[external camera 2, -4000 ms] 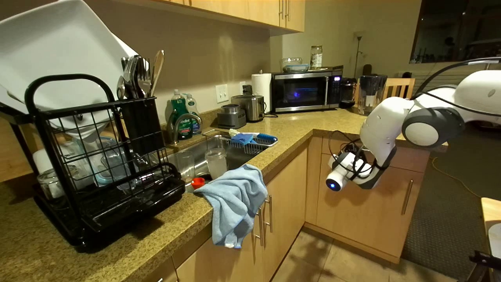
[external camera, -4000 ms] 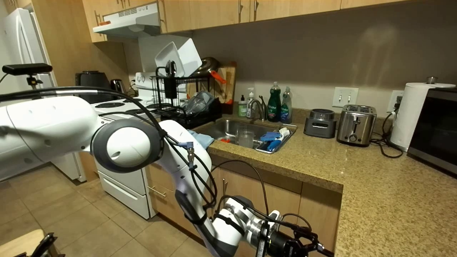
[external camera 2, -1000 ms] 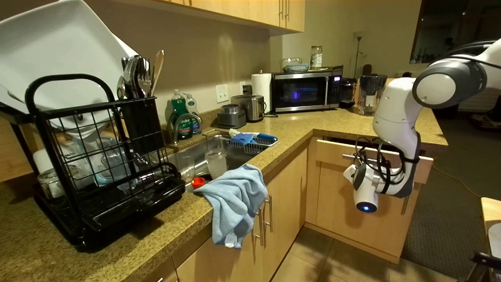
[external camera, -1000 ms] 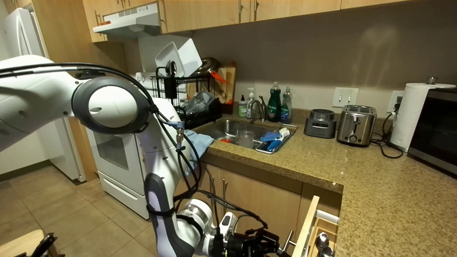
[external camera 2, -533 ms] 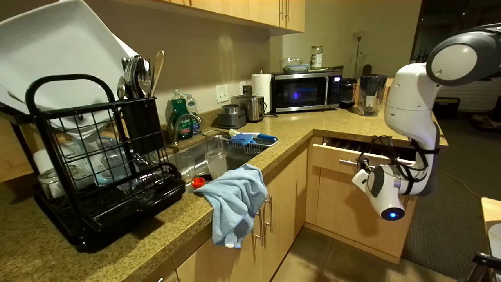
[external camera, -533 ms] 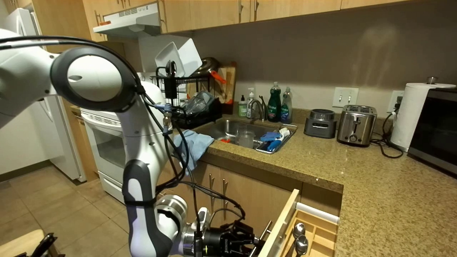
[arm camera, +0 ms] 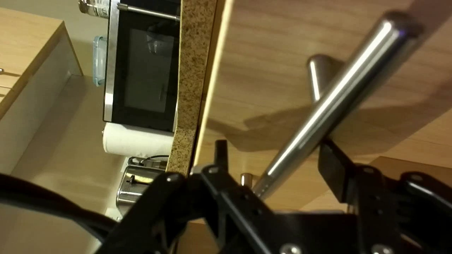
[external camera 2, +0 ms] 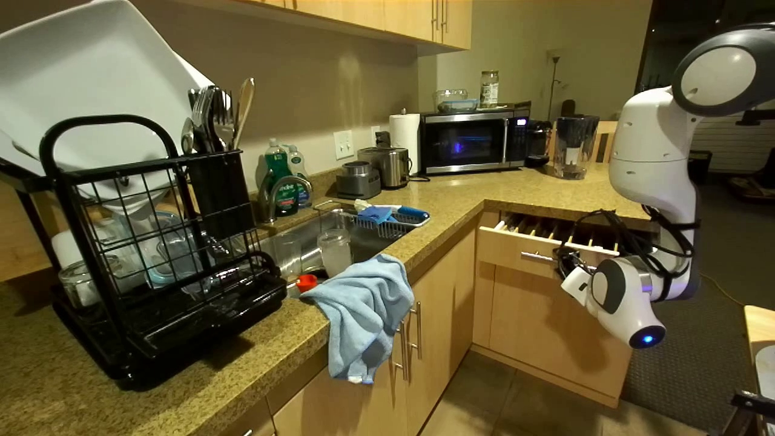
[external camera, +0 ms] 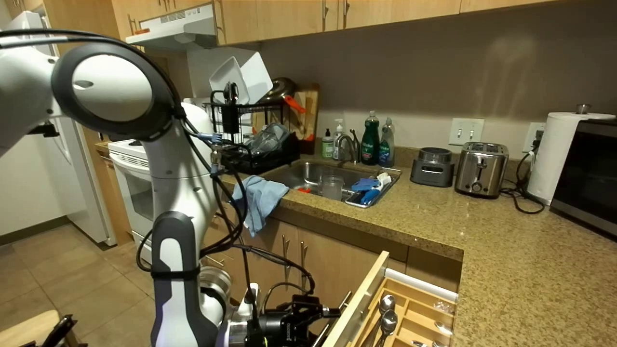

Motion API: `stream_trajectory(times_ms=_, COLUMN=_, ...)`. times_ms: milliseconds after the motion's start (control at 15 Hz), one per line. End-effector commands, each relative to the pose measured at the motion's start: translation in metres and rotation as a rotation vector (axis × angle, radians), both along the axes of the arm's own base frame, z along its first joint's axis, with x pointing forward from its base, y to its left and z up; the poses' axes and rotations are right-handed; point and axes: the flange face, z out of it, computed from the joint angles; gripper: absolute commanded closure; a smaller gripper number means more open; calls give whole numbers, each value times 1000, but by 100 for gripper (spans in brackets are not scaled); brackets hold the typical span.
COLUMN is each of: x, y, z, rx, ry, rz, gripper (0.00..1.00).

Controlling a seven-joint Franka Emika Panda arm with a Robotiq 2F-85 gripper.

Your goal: Open the drawer on the right.

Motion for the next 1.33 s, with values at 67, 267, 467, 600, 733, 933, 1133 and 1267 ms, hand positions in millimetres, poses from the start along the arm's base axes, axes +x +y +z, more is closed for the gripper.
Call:
stream_trajectory(times_ms=67, x=-11, y=3, z=14, rx=39, ry=-21, rz=64, gripper=1)
stream_trajectory(times_ms=267, x=-15, y=7, z=17, rx=6, ry=-44, rz=134, gripper=0)
stream_trajectory(times_ms=467, x=-13, y=22, z=21, rx=-35, ry=-70, rz=235, gripper=0)
stream_trajectory(times_ms=600, x=-14, y=38, z=22, rx=-52, ry=-87, rz=331, gripper=0)
stream_trajectory(times_ms=733, x=-16, y=46, z=29, rx=-58, ry=-108, rz=420, gripper=0)
stream_trajectory(times_ms=933, x=-23, y=42, z=44, rx=2, ry=-133, rz=456, gripper=0)
stream_trajectory(times_ms=1133, x=-27, y=20, z=67, rx=104, ry=-163, rz=376, gripper=0)
stream_trajectory(times_ms=1267, x=-22, y=-1, z=85, rx=190, ry=-199, rz=290, gripper=0)
